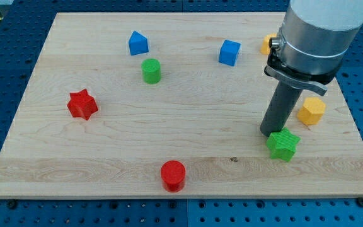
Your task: Move green star to the bottom right
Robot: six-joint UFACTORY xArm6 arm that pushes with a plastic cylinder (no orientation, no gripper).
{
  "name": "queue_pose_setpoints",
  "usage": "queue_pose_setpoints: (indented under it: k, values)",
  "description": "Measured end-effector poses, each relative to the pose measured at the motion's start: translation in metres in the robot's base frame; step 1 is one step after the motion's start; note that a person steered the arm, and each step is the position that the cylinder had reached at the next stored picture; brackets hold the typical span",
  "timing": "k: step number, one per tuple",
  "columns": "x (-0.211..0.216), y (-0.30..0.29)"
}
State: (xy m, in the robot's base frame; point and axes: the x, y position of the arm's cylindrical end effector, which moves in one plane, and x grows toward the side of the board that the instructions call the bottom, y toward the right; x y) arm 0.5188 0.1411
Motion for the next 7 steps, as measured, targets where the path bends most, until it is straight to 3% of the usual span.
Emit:
queue_pose_setpoints:
  k: [2,5,7]
  values:
    - [0.003,-0.015]
    - [0.036,0.052]
    - [0.036,0.052]
